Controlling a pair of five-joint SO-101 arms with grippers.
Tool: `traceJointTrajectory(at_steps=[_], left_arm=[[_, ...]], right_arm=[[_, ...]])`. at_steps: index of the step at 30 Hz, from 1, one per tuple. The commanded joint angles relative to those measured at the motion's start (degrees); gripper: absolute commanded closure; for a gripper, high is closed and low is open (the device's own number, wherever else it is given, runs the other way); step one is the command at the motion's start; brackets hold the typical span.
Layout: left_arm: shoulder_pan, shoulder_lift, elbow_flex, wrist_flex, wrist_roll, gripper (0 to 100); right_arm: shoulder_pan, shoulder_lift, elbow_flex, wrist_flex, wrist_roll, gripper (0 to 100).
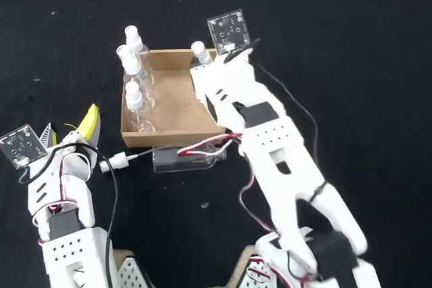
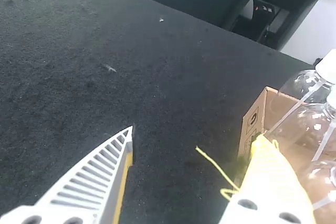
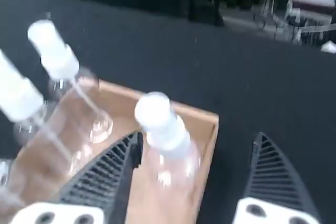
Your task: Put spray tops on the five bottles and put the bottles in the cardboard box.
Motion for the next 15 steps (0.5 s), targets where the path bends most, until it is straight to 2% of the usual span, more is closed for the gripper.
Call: traceJointTrajectory(at_steps=[1, 3, 5, 11, 15], left_arm=[[0.4, -0.8, 1.4, 0.3, -0.1, 76], [0.4, -0.8, 1.4, 0.3, -0.1, 76], [0.4, -0.8, 1.4, 0.3, -0.1, 76], [0.4, -0.9, 1.4, 0.3, -0.1, 76], [0.4, -0.9, 1.4, 0.3, -0.1, 76]], right_arm=[[0.2, -5.7, -3.7, 7.1, -0.4, 80.2], [0.3, -6.9, -3.7, 10.2, 0.0, 86.4], [0.0, -8.0, -3.9, 13.5, 0.0, 87.3], [-0.1, -11.7, -4.0, 21.8, 0.0, 80.2], [-0.1, -14.3, -4.0, 29.3, 0.7, 79.0]])
